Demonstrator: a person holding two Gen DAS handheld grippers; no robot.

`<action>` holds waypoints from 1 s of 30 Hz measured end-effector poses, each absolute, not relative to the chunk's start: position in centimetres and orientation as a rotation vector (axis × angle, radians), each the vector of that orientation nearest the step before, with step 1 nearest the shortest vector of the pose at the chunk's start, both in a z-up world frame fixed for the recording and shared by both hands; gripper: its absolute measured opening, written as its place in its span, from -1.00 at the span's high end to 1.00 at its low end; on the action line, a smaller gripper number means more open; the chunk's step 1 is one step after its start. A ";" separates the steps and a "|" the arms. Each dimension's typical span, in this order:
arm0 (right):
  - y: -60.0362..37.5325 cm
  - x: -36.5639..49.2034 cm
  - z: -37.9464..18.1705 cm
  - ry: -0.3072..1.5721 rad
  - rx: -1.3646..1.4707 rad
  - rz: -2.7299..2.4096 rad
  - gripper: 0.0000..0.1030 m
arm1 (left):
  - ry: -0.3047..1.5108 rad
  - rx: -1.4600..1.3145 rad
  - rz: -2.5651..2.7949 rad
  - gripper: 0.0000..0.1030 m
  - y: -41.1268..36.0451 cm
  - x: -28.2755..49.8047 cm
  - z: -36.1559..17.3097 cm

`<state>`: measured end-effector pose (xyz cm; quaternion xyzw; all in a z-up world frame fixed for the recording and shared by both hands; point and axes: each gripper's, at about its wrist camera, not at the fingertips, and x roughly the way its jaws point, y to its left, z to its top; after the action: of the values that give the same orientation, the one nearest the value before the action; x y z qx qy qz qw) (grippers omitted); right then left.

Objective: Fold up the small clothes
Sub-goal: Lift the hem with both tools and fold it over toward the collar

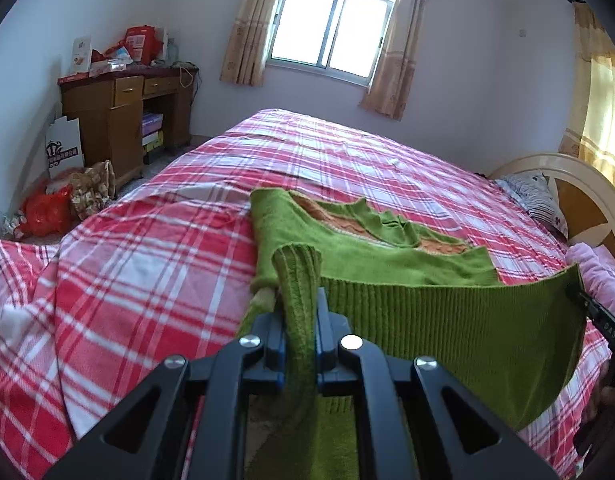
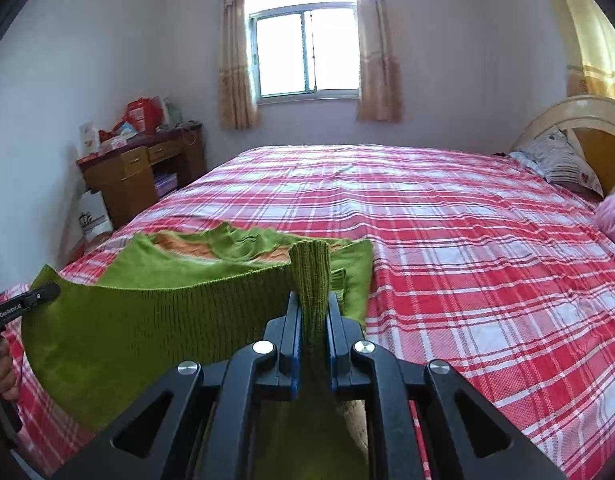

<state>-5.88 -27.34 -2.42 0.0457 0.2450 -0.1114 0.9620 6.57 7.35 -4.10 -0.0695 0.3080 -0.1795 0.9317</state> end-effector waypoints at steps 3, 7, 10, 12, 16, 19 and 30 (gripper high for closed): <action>-27.9 -5.3 -2.2 0.487 0.109 -0.249 0.82 | 0.626 -0.148 -0.360 0.81 6.8 7.4 -3.8; -28.3 -4.0 -2.5 0.504 0.102 -0.260 0.82 | 0.638 -0.155 -0.350 0.81 6.0 8.8 -3.9; -28.7 -2.8 -2.6 0.509 0.098 -0.262 0.82 | 0.641 -0.159 -0.346 0.81 5.6 9.7 -4.0; -29.0 -2.1 -2.4 0.508 0.098 -0.268 0.82 | 0.643 -0.155 -0.341 0.81 5.2 10.7 -3.9; -29.7 -0.4 -2.3 0.503 0.092 -0.274 0.82 | 0.649 -0.156 -0.332 0.81 4.5 12.7 -3.8; -30.1 1.1 -2.3 0.510 0.088 -0.276 0.83 | 0.652 -0.158 -0.327 0.81 3.8 14.2 -3.7; -32.4 8.4 -2.2 0.533 0.106 -0.289 0.83 | 0.650 -0.160 -0.284 0.81 1.8 20.4 -3.2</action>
<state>8.40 -32.45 -2.24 0.0522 0.2622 -0.1423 0.9530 20.40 1.78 -3.23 -0.0782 0.3179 -0.1390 0.9346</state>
